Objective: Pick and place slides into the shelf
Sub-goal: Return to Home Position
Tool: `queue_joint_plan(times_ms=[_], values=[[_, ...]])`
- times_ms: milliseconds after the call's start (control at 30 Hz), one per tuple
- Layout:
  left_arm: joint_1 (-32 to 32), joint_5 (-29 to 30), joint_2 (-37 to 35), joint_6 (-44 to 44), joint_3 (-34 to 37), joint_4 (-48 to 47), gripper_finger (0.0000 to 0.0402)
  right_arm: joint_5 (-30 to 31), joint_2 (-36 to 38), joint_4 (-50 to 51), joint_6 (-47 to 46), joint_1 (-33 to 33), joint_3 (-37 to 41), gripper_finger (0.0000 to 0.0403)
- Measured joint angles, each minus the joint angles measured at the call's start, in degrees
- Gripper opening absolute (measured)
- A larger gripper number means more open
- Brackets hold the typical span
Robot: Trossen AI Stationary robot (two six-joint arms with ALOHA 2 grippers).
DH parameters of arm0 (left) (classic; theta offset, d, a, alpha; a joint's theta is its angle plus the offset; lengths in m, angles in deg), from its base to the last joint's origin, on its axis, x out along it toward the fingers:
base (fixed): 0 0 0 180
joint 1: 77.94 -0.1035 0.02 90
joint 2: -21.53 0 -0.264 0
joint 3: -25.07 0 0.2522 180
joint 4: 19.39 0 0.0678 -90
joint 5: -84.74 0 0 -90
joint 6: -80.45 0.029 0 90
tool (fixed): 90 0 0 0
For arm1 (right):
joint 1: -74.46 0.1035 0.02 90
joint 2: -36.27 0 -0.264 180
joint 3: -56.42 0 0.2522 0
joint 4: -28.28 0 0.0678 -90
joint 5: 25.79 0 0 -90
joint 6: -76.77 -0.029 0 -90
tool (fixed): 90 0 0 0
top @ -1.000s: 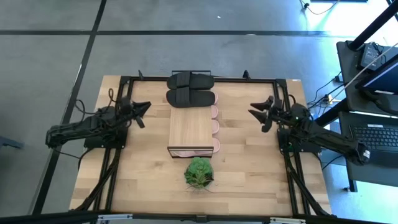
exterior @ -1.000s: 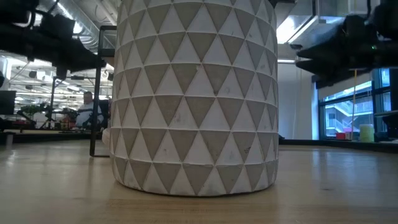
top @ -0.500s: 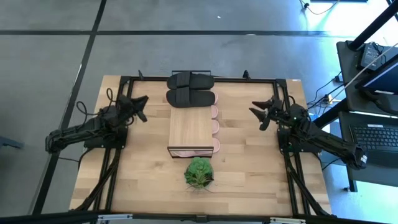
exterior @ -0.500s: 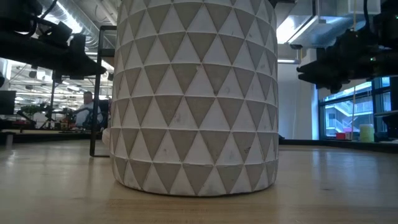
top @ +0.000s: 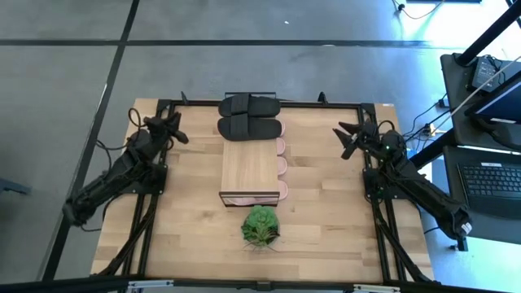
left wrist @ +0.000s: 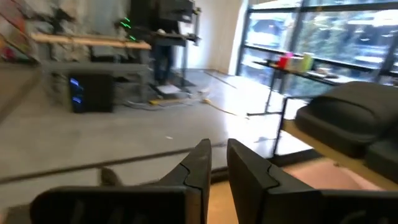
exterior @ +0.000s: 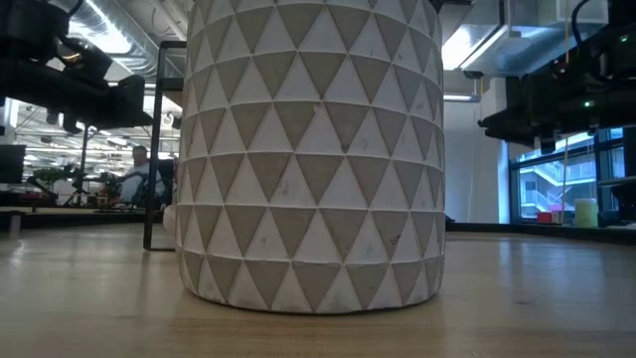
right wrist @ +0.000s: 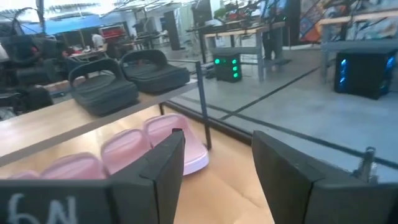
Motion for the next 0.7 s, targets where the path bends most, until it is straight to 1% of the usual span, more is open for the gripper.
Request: queue_joint_plan(times_ms=[67,100,233,333,433,533,600,633,700], values=[[-1.09,-2.76,0.00,-1.38,0.00,-0.87,0.0045,-1.15,0.00,0.37,-0.88,-0.63,0.00,0.0188],[-1.40,-2.71,-0.02,-1.39,0.00,-0.93,0.0045,-1.17,0.00,0.49,-0.78,-0.62,-0.02,0.0188],[-2.05,1.41,0.00,0.17,-0.11,-1.12,0.0045,0.65,0.00,1.72,-0.36,-0.61,-0.04,0.0188],[-2.06,1.67,-0.02,1.25,-0.11,-1.17,0.0045,0.06,0.51,3.89,-0.82,-0.30,-0.03,0.0188],[-2.04,1.85,-0.02,2.32,-0.13,-1.19,0.0045,-1.17,2.74,3.63,-0.81,0.46,-0.02,0.0188],[-2.04,4.65,-0.01,2.71,-0.42,-2.04,0.0045,-1.23,6.58,5.17,-1.01,0.60,-0.09,0.0188],[-2.04,6.59,0.00,2.07,-1.26,-3.84,0.0045,-1.23,8.71,5.09,-1.11,0.63,-0.09,0.0188],[-2.04,7.22,0.00,2.12,-2.12,-4.93,0.0045,-1.34,8.63,4.58,-1.24,0.64,-0.31,0.0188],[-2.04,8.17,0.00,2.60,-4.76,-6.92,0.0045,-1.23,8.59,6.73,-2.15,0.69,-0.63,0.0188]])
